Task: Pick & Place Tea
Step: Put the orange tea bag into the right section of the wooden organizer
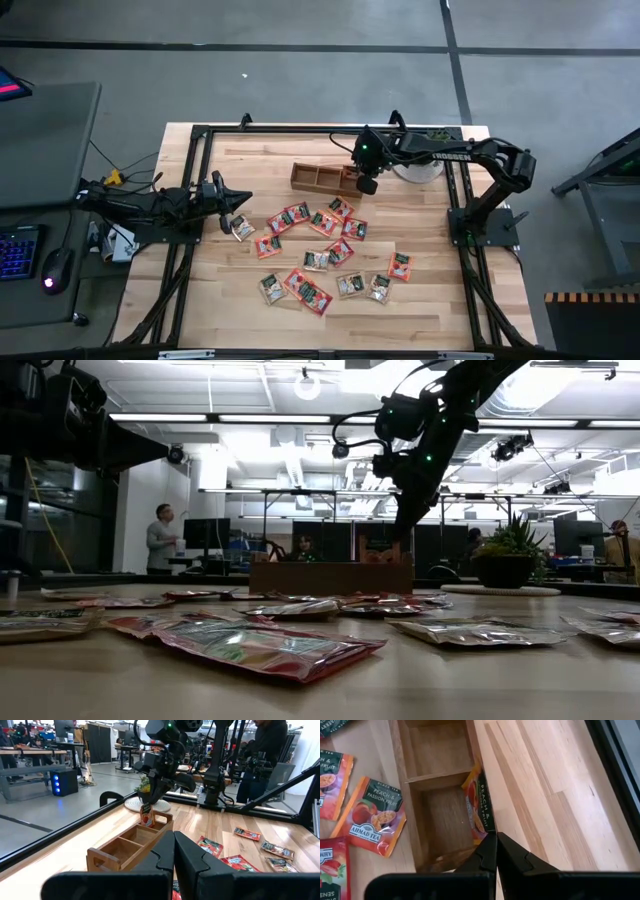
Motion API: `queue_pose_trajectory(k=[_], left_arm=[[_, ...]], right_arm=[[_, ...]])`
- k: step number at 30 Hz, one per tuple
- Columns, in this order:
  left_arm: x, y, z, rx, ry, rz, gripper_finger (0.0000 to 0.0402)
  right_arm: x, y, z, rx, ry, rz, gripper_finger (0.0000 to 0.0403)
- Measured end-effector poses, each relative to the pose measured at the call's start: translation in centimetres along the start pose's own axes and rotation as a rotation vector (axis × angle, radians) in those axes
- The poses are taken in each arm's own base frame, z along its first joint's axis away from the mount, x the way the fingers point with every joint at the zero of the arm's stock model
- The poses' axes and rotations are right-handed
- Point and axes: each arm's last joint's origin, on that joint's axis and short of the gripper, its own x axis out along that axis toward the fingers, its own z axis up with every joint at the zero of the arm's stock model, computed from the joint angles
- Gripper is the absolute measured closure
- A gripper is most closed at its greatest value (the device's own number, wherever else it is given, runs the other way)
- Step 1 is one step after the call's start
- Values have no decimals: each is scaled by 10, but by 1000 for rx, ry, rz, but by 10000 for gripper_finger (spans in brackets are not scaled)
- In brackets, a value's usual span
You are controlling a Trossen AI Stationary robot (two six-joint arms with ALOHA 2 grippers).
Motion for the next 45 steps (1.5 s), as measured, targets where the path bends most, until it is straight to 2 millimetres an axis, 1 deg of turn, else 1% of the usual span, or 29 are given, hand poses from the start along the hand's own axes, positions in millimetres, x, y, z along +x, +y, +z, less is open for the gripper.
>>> queue_pose_trajectory(k=[4, 18, 24, 33, 36, 40, 43, 45], left_arm=[[0, 0, 0, 0, 0, 0, 401], [0, 0, 0, 0, 0, 0, 401], [0, 0, 0, 0, 0, 0, 401], [0, 0, 0, 0, 0, 0, 401], [0, 0, 0, 0, 0, 0, 401], [0, 0, 0, 0, 0, 0, 401], [0, 0, 0, 0, 0, 0, 401], [0, 0, 0, 0, 0, 0, 401]], right_arm=[[0, 1, 0, 0, -2, 24, 403], [0, 1, 0, 14, -2, 23, 399], [0, 1, 0, 15, -2, 23, 377], [-1, 0, 0, 14, -1, -12, 327], [-7, -1, 1, 12, -24, -21, 314], [-22, -2, 3, 18, -75, -29, 301], [-39, -3, 2, 65, -111, -28, 292], [-52, -2, -1, 112, -112, -8, 286]])
